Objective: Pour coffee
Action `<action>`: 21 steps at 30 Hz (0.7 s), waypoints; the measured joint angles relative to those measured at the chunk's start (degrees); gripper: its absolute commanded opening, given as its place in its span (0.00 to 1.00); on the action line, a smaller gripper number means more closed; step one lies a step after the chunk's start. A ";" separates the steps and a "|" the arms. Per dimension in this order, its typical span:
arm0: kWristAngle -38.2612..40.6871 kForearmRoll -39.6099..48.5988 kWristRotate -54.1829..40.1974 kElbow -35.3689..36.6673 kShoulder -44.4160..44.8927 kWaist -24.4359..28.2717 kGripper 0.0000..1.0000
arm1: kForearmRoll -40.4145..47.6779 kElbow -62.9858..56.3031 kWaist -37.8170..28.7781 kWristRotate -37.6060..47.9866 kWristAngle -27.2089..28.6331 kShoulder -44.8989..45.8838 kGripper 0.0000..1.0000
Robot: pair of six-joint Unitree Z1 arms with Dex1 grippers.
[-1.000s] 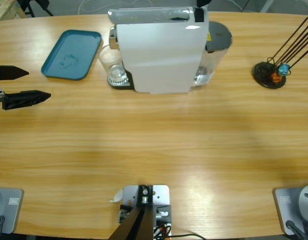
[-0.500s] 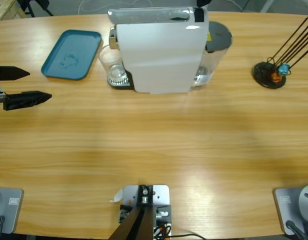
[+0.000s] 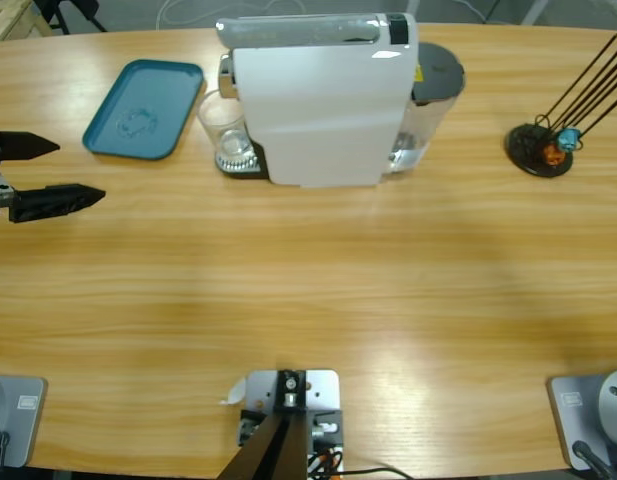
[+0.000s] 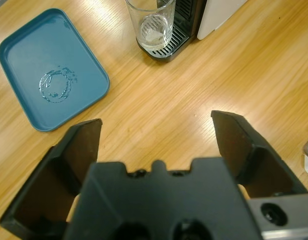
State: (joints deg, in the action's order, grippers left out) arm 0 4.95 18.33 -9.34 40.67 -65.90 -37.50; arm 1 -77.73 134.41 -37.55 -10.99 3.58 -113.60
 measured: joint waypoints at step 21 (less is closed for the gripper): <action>-0.01 0.03 0.00 0.00 0.00 0.00 0.96 | 1.10 -7.25 0.00 0.02 -3.20 4.32 0.92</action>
State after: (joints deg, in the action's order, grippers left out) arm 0 4.94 18.36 -9.34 40.67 -65.90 -37.50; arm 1 -76.63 127.16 -37.55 -10.98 0.38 -109.28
